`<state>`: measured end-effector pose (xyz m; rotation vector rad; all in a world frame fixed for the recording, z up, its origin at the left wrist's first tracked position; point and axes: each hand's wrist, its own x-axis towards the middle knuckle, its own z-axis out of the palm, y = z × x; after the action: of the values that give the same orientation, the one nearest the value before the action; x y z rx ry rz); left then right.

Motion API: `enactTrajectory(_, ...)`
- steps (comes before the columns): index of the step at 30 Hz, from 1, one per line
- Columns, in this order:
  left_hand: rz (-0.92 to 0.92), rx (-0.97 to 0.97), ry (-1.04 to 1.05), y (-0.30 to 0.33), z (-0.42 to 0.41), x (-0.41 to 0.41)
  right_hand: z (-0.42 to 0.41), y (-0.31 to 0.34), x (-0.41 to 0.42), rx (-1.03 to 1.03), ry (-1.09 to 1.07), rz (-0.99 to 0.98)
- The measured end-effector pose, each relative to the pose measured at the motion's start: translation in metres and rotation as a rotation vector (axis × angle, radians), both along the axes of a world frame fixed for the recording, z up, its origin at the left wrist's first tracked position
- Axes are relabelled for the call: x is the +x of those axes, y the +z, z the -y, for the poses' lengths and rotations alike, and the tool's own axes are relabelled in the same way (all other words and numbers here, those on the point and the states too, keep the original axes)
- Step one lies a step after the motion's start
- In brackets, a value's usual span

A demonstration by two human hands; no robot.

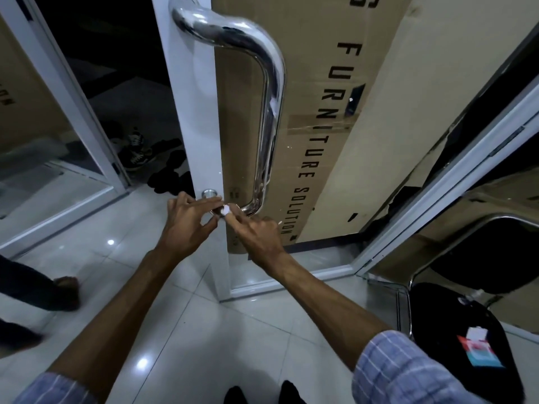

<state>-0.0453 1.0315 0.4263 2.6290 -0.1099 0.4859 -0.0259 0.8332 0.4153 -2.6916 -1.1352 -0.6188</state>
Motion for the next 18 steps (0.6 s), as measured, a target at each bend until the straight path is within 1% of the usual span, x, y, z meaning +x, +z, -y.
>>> enactTrajectory(2,0.0,0.013,-0.007,0.003,0.0,0.001,0.014,0.008,0.006,-0.048,0.062,0.024)
enactTrajectory(5,0.001,0.016,-0.021,0.007,0.002,0.002,0.029,0.017,0.02,-0.172,0.108,0.114)
enactTrajectory(7,-0.005,0.017,-0.03,0.008,0.004,0.002,0.024,0.014,0.023,-0.181,0.114,0.141)
enactTrajectory(10,-0.018,0.009,-0.034,0.01,0.006,0.004,0.009,0.008,0.016,-0.165,0.086,0.065)
enactTrajectory(12,-0.022,0.011,-0.043,0.012,0.007,0.006,0.012,0.01,0.018,-0.156,0.101,0.094)
enactTrajectory(16,-0.044,0.028,-0.042,0.015,0.006,0.007,0.037,0.021,0.034,-0.327,0.165,0.181)
enactTrajectory(18,-0.048,0.027,-0.04,0.015,0.006,0.007,0.042,0.022,0.04,-0.362,0.192,0.192)
